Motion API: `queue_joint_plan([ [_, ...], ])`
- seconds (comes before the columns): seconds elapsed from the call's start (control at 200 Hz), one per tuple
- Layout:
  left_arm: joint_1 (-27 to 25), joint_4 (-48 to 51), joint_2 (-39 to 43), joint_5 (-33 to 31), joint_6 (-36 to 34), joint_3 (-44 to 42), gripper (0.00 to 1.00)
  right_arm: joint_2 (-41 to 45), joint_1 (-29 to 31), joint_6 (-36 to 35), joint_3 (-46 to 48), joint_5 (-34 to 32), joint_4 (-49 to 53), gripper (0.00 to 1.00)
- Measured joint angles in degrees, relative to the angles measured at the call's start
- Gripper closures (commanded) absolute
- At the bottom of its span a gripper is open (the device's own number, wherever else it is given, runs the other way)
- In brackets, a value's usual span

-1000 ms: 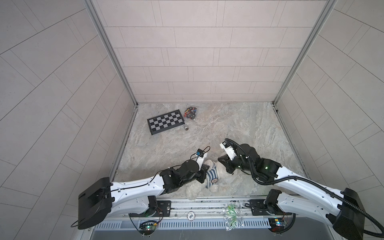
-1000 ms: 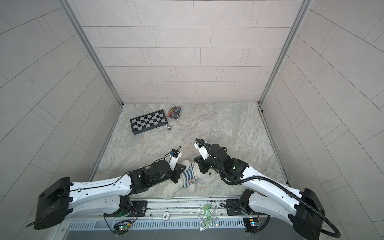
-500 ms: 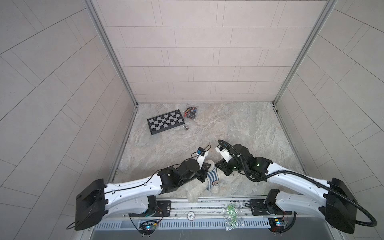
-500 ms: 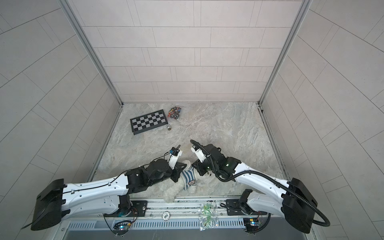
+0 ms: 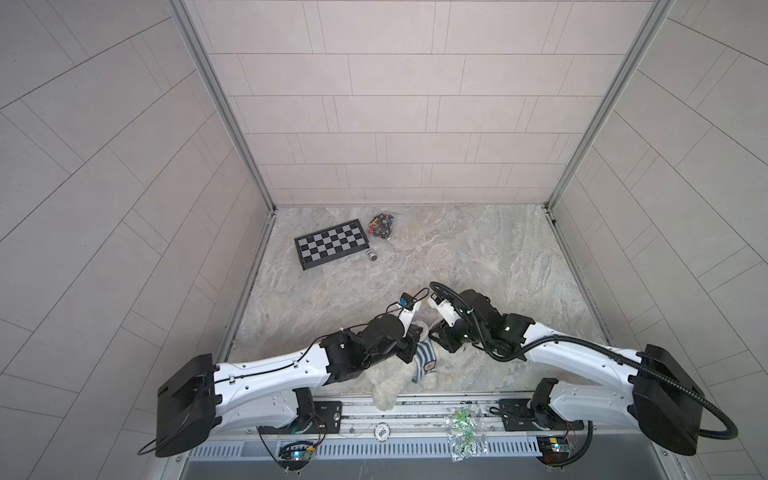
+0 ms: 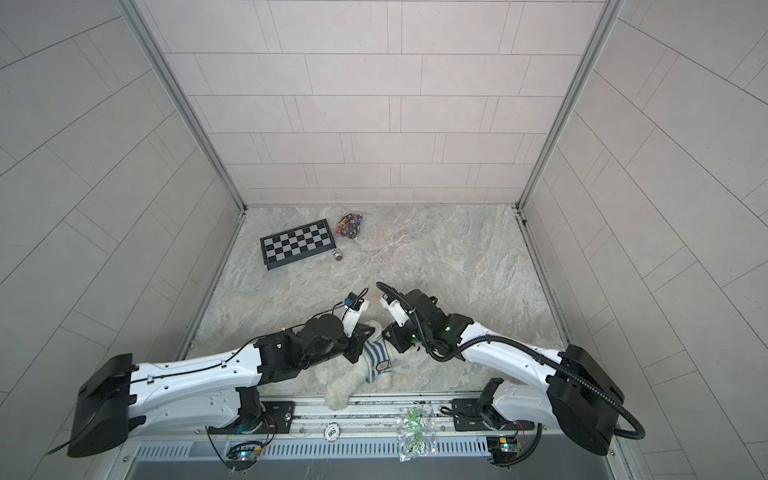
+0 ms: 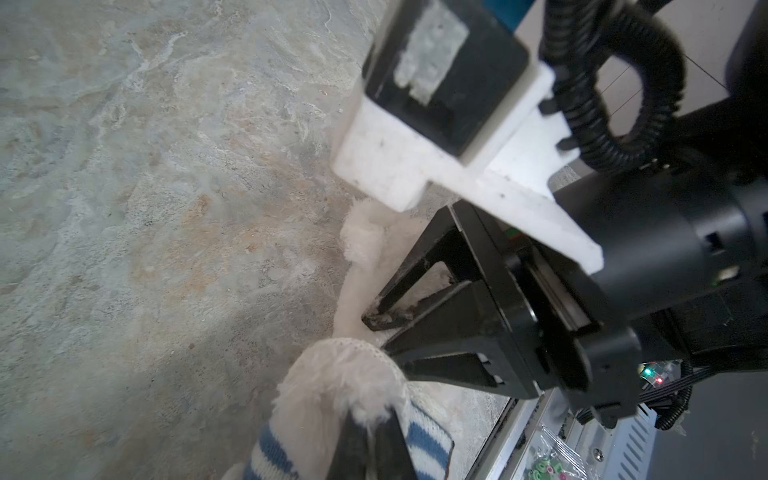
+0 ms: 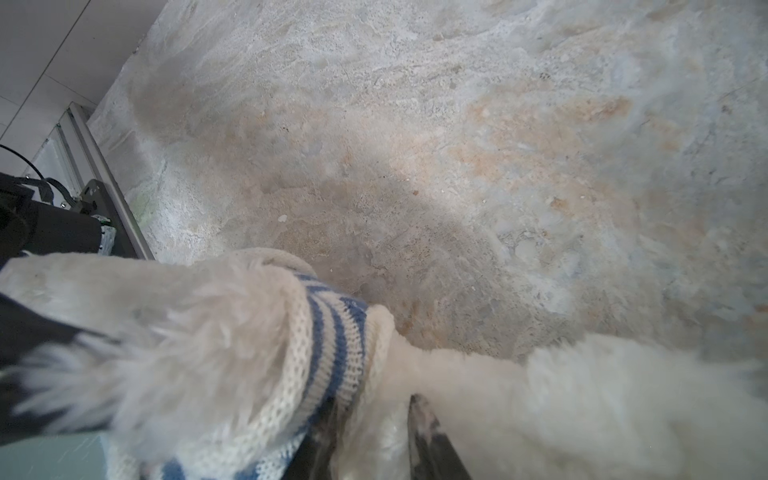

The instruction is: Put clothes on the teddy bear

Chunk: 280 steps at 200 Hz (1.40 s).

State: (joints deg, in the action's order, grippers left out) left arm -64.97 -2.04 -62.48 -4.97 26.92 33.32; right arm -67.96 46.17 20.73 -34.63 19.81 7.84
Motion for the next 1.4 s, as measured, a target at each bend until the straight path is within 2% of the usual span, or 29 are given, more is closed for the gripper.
queue_joint_plan([
  [0.22,2.19,0.0,0.0,1.18,0.52,0.13,1.0,-2.32,-0.13,-0.13,0.09,-0.72,-0.66,1.0],
  [0.456,5.18,1.07,0.37,2.21,0.7,0.13,1.0,-2.34,-0.85,-0.81,0.04,-2.05,-0.52,1.0],
  [0.641,7.67,2.45,3.41,3.15,0.48,0.13,1.0,3.32,-2.08,-0.83,1.49,-5.7,-0.44,1.0],
  [0.986,8.33,2.56,4.98,4.28,0.04,0.13,1.0,6.16,-2.86,-1.46,2.29,-6.78,-1.53,1.0],
  [1.111,8.39,1.73,4.52,4.46,0.0,0.13,1.0,8.72,-3.28,-2.23,2.29,-6.54,-0.13,0.74],
  [1.171,8.72,1.07,4.11,4.42,-0.2,0.13,1.0,10.75,-3.58,-2.05,2.29,-6.62,1.2,0.66],
  [1.402,9.2,-1.77,2.25,5.2,-1.68,0.13,1.0,14.6,-3.98,-1.7,1.2,-5.66,3.37,0.64],
])
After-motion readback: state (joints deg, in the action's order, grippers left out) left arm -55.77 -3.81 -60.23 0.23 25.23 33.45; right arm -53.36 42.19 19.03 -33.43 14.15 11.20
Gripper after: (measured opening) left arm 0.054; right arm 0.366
